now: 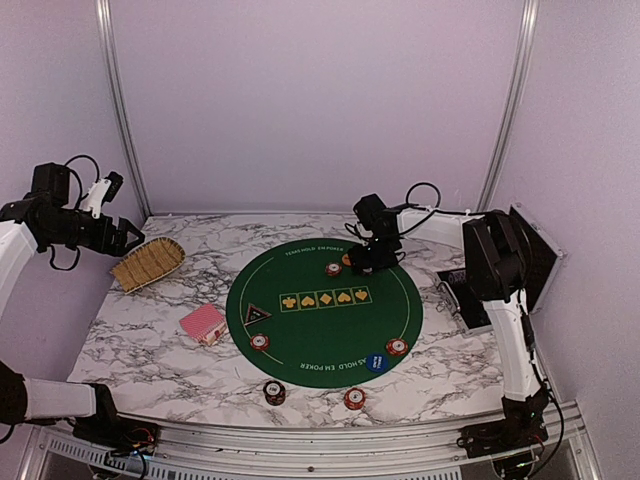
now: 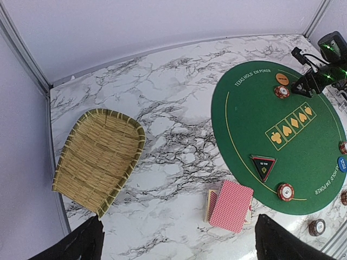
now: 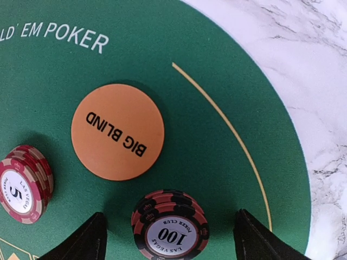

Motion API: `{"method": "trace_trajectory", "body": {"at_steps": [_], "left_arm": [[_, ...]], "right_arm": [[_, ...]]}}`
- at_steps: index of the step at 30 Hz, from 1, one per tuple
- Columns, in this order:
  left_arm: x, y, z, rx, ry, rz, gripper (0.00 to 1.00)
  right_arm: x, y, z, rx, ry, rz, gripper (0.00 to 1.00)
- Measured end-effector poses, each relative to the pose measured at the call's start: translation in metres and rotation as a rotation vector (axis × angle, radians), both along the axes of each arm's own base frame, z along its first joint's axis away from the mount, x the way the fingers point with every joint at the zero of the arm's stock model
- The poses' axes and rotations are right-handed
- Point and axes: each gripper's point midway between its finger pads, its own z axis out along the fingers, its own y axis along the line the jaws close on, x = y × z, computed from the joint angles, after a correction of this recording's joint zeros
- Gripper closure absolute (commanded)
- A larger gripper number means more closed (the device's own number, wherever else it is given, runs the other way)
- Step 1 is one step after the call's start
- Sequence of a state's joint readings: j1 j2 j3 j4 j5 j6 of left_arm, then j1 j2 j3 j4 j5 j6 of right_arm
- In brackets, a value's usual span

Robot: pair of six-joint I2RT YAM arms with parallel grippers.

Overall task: Distribute texas hold em gaming equipment
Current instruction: Pick up the pile of poker chips from the pile of poker chips.

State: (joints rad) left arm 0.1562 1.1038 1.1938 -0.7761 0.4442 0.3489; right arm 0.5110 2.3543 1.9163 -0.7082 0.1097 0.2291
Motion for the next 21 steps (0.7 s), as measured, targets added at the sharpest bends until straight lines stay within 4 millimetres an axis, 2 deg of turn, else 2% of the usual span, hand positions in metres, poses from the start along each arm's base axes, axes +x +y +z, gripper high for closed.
{"method": "trace_trajectory", "body": {"at_steps": [4, 7, 11, 14, 16, 18, 21], "left_arm": [[-0.001, 0.0, 0.002, 0.001, -0.006, 0.0, 0.01], [-0.002, 0.0, 0.002, 0.001, -0.007, 0.0, 0.01], [-0.003, 0.0, 0.001, 0.003, 0.0, -0.002, 0.01], [-0.003, 0.0, 0.0, 0.002, 0.002, -0.003, 0.01], [-0.003, 0.0, 0.0, 0.002, 0.004, -0.003, 0.01], [-0.003, 0.0, 0.0, 0.002, 0.006, -0.003, 0.01], [-0.003, 0.0, -0.001, 0.001, 0.009, -0.003, 0.01]], "right_arm": [[0.0, -0.001, 0.008, -0.003, -0.011, -0.003, 0.16], [-0.005, 0.001, 0.034, 0.004, -0.053, 0.004, 0.13], [-0.03, 0.01, 0.085, 0.014, -0.134, 0.039, 0.12], [-0.066, 0.046, 0.127, 0.055, -0.205, 0.129, 0.09], [-0.095, 0.076, 0.144, 0.084, -0.232, 0.205, 0.07], [-0.135, 0.112, 0.154, 0.108, -0.243, 0.307, 0.05], [-0.197, 0.161, 0.153, 0.13, -0.224, 0.462, 0.02]]}}
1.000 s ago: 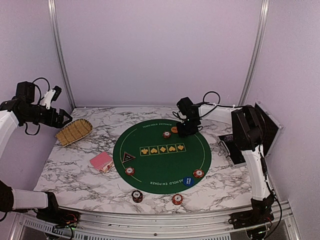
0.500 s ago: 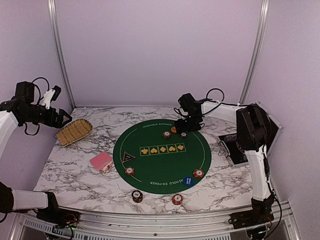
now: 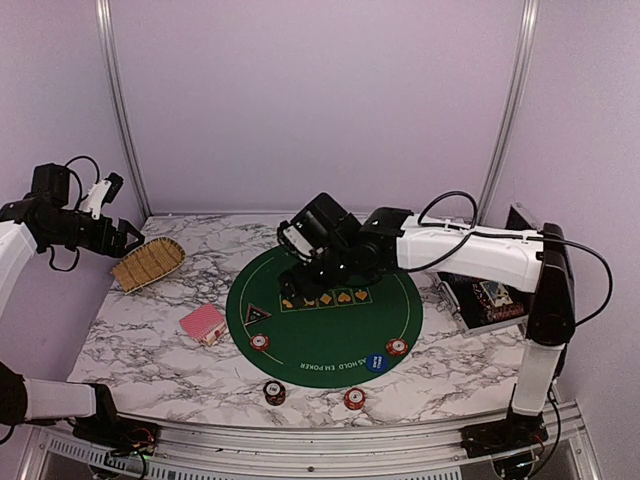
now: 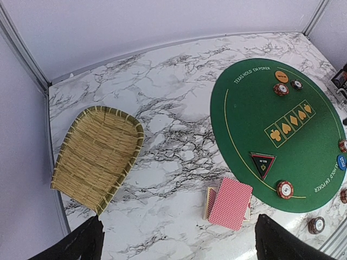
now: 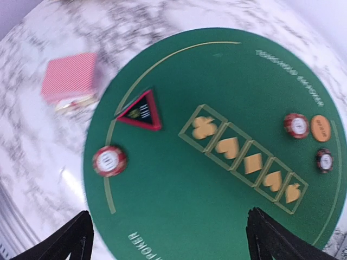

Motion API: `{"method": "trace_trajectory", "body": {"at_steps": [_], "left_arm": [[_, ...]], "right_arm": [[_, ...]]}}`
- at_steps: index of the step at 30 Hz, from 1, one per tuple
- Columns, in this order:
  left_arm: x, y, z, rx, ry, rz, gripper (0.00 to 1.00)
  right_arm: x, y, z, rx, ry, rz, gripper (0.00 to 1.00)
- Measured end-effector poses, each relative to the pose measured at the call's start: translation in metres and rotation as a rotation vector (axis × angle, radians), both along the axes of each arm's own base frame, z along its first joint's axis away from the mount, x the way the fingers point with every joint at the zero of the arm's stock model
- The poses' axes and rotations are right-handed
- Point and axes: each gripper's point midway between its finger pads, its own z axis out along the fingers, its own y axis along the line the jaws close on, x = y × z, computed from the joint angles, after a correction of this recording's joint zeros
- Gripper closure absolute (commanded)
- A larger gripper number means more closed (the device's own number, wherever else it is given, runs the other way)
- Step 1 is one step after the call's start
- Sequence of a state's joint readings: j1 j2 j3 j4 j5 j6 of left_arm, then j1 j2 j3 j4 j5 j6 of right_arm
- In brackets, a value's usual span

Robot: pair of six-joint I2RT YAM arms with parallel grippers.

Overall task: Distribute texas hold em gaming equipment
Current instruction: Pick up the pile of poker chips from the pile of poker chips.

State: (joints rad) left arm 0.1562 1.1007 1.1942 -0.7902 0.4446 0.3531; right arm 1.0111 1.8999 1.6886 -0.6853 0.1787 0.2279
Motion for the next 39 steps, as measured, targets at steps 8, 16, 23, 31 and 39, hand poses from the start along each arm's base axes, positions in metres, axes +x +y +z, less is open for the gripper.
{"method": "trace_trajectory", "body": {"at_steps": [8, 16, 23, 31, 39], "left_arm": [[0.001, 0.0, -0.003, -0.002, 0.011, 0.0, 0.01], [0.001, 0.0, -0.003, -0.002, 0.011, 0.0, 0.01], [0.001, 0.0, -0.003, -0.002, 0.011, 0.0, 0.01], [0.002, 0.0, -0.003, -0.002, 0.01, 0.0, 0.01], [0.002, 0.0, -0.001, -0.001, 0.006, 0.0, 0.01]], "right_arm": [[-0.119, 0.054, -0.032, -0.063, 0.098, 0.278, 0.01], [-0.154, 0.06, -0.091, -0.183, 0.194, 0.351, 0.05], [-0.161, 0.06, -0.108, -0.211, 0.228, 0.371, 0.16], [-0.166, 0.063, -0.129, -0.248, 0.247, 0.385, 0.24], [-0.167, 0.061, -0.138, -0.274, 0.255, 0.392, 0.34]]}}
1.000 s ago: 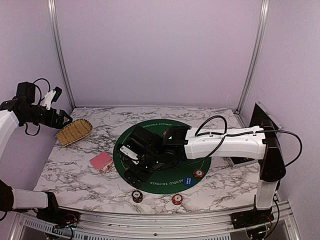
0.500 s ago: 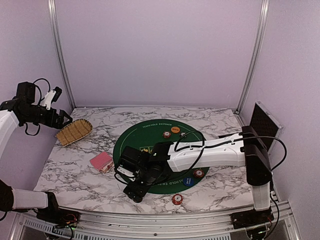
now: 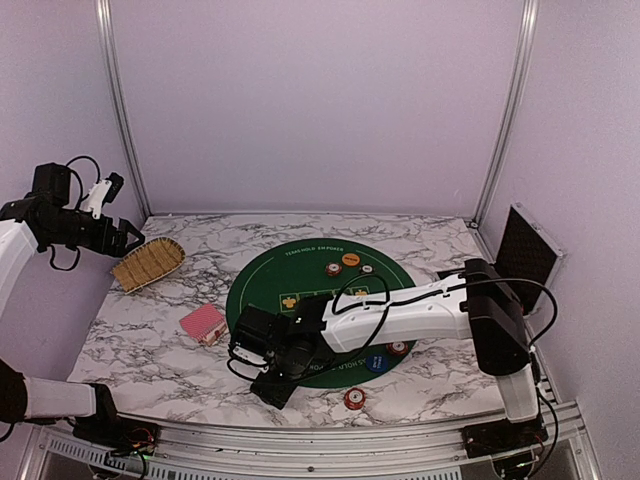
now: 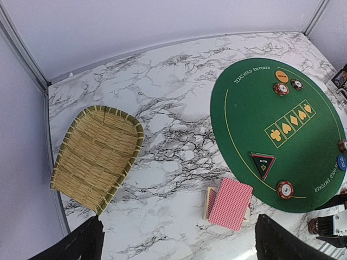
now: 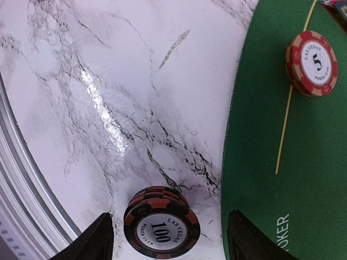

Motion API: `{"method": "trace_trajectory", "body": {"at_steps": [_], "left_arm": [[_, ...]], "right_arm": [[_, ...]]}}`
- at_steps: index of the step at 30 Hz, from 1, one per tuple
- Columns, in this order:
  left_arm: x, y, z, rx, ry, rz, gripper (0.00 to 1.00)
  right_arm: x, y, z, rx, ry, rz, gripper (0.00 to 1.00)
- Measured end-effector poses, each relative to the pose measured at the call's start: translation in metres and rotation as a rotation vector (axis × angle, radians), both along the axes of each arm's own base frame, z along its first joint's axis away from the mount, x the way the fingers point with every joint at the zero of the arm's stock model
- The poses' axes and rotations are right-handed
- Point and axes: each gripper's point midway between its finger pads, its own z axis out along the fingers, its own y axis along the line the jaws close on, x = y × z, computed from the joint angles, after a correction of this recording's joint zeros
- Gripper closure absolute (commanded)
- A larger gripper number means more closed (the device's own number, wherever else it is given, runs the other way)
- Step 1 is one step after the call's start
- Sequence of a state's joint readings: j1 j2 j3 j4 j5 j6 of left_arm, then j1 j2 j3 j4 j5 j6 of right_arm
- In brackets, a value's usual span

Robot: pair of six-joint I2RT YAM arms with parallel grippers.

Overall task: Distribute texas hold em gaming equipment
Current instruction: Pick up the pile of poker chips from the pile of poker chips.

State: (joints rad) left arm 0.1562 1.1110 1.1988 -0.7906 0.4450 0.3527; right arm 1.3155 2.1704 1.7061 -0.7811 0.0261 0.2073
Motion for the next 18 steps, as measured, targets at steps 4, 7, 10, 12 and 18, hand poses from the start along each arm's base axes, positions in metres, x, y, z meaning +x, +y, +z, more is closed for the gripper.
{"method": "trace_trajectory", "body": {"at_steps": [4, 7, 10, 12, 18], "left_arm": [[0.0, 0.0, 0.0, 0.0, 0.0, 0.0, 0.01], [0.0, 0.0, 0.0002, 0.0, 0.0, 0.0, 0.01], [0.0001, 0.0, 0.0009, 0.0, -0.002, 0.0, 0.01], [0.0006, 0.0001, 0.0023, 0.001, -0.006, 0.0, 0.01], [0.001, 0.0003, 0.0044, 0.003, -0.011, 0.0, 0.01]], "right_arm": [[0.0004, 0.0015, 0.0009, 0.001, 0.0, 0.0, 0.4], [0.0005, 0.0016, 0.0007, 0.0, -0.001, 0.001, 0.44], [0.0004, 0.0014, -0.0001, -0.002, -0.001, 0.003, 0.46], [0.0004, 0.0012, -0.0007, -0.003, -0.001, 0.003, 0.47], [-0.0001, 0.0006, -0.0009, -0.007, 0.0, 0.011, 0.5]]}}
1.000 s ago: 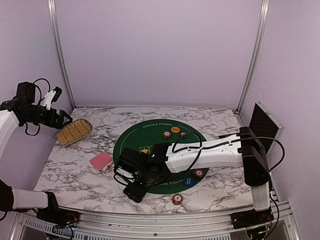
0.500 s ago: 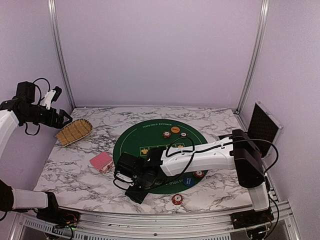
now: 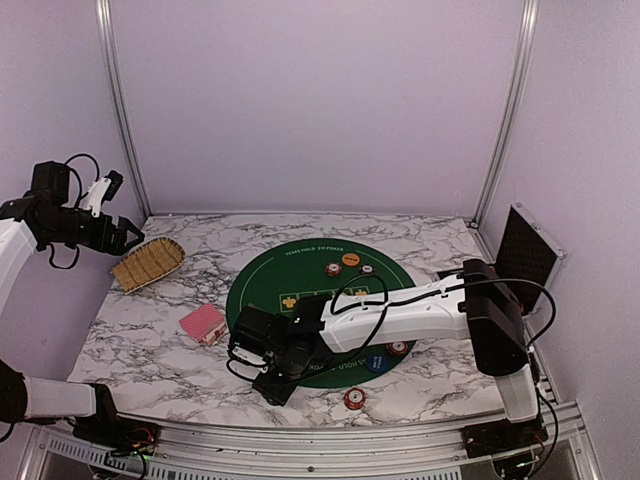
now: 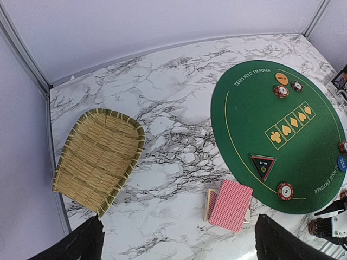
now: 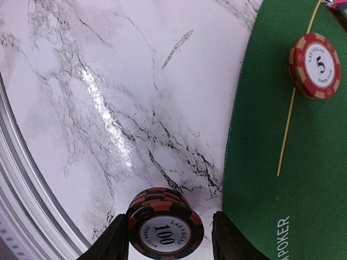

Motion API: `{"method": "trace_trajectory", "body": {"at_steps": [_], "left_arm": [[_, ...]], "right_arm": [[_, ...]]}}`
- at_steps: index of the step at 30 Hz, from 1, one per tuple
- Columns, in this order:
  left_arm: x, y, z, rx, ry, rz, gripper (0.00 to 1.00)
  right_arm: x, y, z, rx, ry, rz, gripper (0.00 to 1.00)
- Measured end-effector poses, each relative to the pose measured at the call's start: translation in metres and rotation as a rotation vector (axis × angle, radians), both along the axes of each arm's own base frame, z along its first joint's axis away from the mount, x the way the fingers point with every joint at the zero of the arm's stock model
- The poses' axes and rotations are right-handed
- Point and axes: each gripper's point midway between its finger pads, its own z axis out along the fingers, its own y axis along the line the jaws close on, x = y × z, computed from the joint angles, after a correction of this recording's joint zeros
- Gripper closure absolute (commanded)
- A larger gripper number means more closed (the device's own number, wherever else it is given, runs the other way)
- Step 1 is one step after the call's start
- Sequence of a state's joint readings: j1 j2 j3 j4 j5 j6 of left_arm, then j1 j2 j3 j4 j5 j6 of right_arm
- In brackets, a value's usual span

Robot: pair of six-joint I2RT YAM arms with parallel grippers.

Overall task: Distribute texas hold em gaming equipment
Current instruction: Pick up the pile of poker chips from the pile of poker chips.

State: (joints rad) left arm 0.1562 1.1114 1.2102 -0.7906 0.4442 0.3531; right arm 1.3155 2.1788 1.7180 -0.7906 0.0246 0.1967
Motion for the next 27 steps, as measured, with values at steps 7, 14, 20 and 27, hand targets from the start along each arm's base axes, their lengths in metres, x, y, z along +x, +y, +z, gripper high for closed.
{"method": "trace_trajectory", "body": {"at_steps": [7, 14, 20, 27], "left_arm": [[0.0, 0.0, 0.0, 0.0, 0.0, 0.0, 0.01], [0.0, 0.0, 0.0, 0.0, 0.0, 0.0, 0.01], [0.0, 0.0, 0.0, 0.0, 0.0, 0.0, 0.01], [0.0, 0.0, 0.0, 0.001, -0.001, -0.001, 0.01]], "right_arm": [[-0.0016, -0.0005, -0.0005, -0.003, 0.006, 0.009, 0.52], [-0.003, -0.0004, -0.0006, -0.002, 0.014, 0.013, 0.53], [-0.007, -0.001, -0.0011, -0.004, 0.031, 0.023, 0.6], [-0.0094, -0.0005, -0.0008, -0.004, 0.036, 0.03, 0.75]]}}
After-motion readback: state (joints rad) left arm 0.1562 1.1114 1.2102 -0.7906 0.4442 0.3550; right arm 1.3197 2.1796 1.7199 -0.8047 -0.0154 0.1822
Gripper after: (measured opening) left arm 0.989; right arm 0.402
